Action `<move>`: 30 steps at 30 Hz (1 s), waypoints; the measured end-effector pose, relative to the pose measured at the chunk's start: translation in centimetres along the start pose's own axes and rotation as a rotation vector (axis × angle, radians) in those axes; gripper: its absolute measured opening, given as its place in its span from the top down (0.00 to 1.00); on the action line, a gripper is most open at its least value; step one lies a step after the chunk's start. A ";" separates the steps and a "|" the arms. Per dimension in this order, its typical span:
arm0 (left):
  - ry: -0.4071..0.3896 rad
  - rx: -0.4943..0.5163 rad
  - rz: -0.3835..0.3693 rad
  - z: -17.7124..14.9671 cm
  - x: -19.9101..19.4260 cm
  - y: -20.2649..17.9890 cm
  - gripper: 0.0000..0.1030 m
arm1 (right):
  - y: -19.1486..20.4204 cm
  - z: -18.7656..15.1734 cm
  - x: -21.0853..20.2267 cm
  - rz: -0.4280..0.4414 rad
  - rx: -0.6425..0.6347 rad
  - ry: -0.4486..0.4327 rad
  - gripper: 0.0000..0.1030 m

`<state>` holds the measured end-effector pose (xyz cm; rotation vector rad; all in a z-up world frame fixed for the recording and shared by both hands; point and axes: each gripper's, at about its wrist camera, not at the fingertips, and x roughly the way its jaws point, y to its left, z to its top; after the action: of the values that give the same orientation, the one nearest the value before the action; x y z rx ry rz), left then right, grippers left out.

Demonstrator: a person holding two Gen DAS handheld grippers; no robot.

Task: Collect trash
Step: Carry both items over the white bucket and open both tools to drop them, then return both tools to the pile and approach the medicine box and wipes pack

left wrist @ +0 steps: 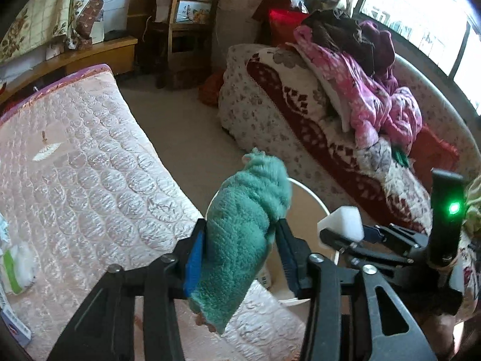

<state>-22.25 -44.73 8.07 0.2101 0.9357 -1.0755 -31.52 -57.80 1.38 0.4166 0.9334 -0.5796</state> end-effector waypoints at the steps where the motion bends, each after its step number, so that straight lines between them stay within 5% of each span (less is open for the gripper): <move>1: -0.005 -0.008 -0.031 0.0 -0.1 0.0 0.42 | -0.3 0.0 0.1 -0.002 0.011 0.003 0.35; 3: -0.015 -0.020 -0.053 0.0 -0.2 0.1 0.27 | -0.7 0.0 0.2 -0.010 0.031 -0.005 0.28; 15: -0.055 0.003 0.111 -0.7 -2.7 2.1 0.27 | 0.3 -0.3 -0.9 -0.021 0.008 -0.039 0.28; 30: -0.100 -0.028 0.287 -3.3 -8.4 7.3 0.27 | 6.3 -0.4 -1.0 0.053 -0.072 -0.032 0.28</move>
<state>-19.33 -33.71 10.22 0.2567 0.8030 -0.8000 -28.30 -52.45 2.49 0.3658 0.9066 -0.5014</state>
